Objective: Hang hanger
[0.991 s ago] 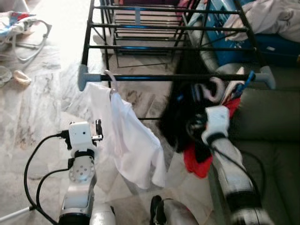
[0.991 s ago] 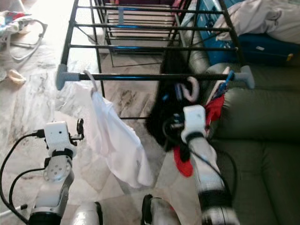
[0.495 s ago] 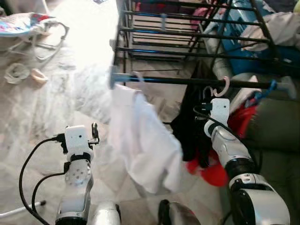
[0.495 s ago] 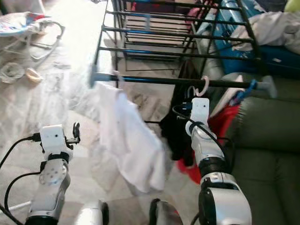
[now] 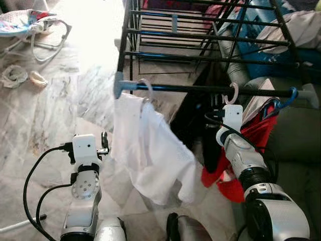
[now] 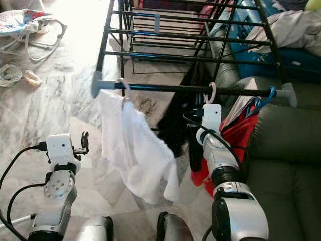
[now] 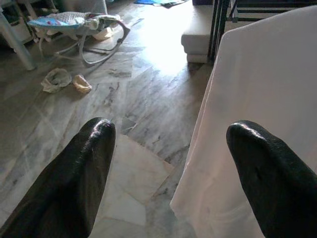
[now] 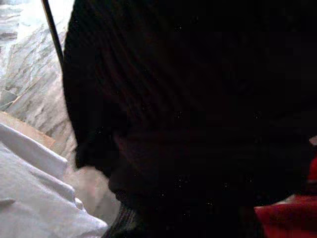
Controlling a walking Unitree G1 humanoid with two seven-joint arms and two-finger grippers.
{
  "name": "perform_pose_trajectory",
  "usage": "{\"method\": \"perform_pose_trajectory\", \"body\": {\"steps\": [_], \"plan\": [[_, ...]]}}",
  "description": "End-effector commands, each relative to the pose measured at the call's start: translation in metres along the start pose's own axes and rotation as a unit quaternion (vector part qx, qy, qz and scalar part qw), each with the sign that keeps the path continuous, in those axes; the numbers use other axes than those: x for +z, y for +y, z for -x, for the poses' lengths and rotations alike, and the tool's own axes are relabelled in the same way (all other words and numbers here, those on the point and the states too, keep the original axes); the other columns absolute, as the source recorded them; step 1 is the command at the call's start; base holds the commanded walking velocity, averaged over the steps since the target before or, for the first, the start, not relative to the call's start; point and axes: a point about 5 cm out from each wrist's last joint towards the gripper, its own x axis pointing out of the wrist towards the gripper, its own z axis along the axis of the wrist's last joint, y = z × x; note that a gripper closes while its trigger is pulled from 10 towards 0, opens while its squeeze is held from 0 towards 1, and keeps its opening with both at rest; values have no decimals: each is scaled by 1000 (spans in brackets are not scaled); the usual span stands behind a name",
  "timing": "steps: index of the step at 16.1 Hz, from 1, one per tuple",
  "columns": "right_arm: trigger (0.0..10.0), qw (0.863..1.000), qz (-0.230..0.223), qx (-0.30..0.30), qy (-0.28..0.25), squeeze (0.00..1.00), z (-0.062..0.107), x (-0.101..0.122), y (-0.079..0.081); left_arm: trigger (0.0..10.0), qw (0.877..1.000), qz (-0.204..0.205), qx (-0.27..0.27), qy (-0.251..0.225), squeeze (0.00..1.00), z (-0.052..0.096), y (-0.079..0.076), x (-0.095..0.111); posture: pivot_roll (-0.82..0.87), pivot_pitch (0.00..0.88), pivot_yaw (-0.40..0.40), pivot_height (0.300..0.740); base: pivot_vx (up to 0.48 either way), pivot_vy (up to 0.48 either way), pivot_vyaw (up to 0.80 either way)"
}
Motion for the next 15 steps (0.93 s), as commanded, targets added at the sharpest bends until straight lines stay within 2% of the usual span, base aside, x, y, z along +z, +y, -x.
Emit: {"method": "perform_pose_trajectory", "body": {"steps": [1, 2, 5, 6, 8, 11, 15], "plan": [[10000, 996, -16, -11, 83, 310, 7, -39, -8, 10000, 1000, -2, 0, 1, 0, 1, -1, 1, 72, 170, -65, 740, 0, 0, 0], [10000, 997, -16, -9, 78, 1000, 7, -38, -9, 10000, 1000, -2, 0, 1, 0, 1, -1, 0, 71, 170, -66, 740, 0, 0, 0], [10000, 1000, 30, 10, -3, 1000, 15, -26, -15, 10000, 1000, -1, 2, 1, 0, 2, -2, 0, 68, 172, -71, 740, 0, 0, 0], [10000, 998, 47, 9, -26, 1000, 22, -26, -18, 10000, 1000, -1, 2, 2, 0, 2, -1, 0, 57, 174, -68, 740, 0, 0, 0], [10000, 989, 116, 0, -95, 1000, 44, -22, -18, 10000, 1000, 0, -5, 1, 0, 0, -4, 0, 34, 175, -64, 740, 0, 0, 0], [10000, 985, 102, -40, -133, 1000, 61, -17, -22, 10000, 1000, -1, -11, 0, 0, 2, -6, -1, 20, 184, -64, 740, 0, 0, 0], [10000, 983, 96, -37, -149, 1000, 76, -18, -17, 10000, 1000, 0, -15, 1, 0, 3, -9, -1, 12, 189, -65, 740, 0, 0, 0]]}}
